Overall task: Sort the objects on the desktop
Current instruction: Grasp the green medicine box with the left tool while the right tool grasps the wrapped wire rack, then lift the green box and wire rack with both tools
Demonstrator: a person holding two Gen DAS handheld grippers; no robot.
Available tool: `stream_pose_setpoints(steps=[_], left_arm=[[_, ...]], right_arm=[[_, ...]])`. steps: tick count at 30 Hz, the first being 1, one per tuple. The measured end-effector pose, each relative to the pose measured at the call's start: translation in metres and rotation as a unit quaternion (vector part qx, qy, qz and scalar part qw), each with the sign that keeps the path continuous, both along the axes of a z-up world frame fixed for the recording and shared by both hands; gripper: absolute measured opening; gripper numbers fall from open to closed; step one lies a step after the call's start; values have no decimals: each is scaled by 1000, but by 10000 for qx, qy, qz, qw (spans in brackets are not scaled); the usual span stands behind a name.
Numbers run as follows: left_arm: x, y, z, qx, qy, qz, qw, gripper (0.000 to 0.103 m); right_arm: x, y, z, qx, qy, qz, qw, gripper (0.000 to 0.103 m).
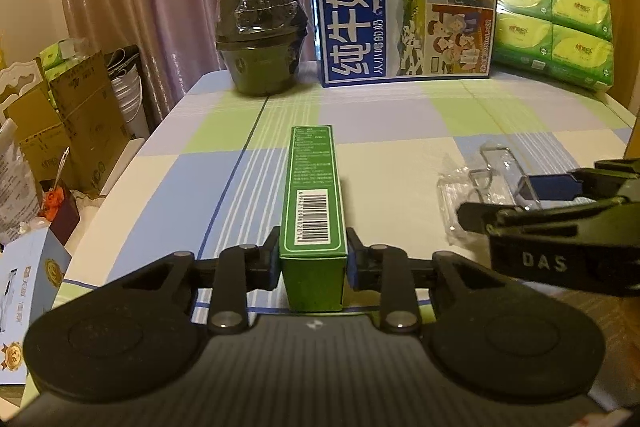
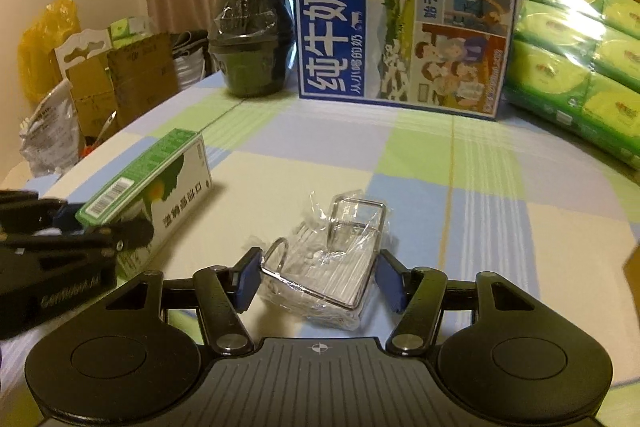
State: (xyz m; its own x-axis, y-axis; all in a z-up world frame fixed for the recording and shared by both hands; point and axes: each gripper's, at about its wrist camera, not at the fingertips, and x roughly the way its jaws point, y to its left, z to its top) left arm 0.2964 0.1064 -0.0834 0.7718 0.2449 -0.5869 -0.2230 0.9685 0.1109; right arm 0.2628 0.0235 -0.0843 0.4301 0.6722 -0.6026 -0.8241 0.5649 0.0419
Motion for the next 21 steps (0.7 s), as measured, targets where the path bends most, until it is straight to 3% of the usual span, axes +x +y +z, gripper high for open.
stream_pose_setpoints(steps=[11,21], left_arm=[[-32,-16,5,-66,369,-178,9991,25],[-92,-57,20,-284,682,-582,9956,25]], right_arm=[[-28,-54,17,-336,69,-11,9994,57],[-77,-126,43,-422,223,-42,9989,57]])
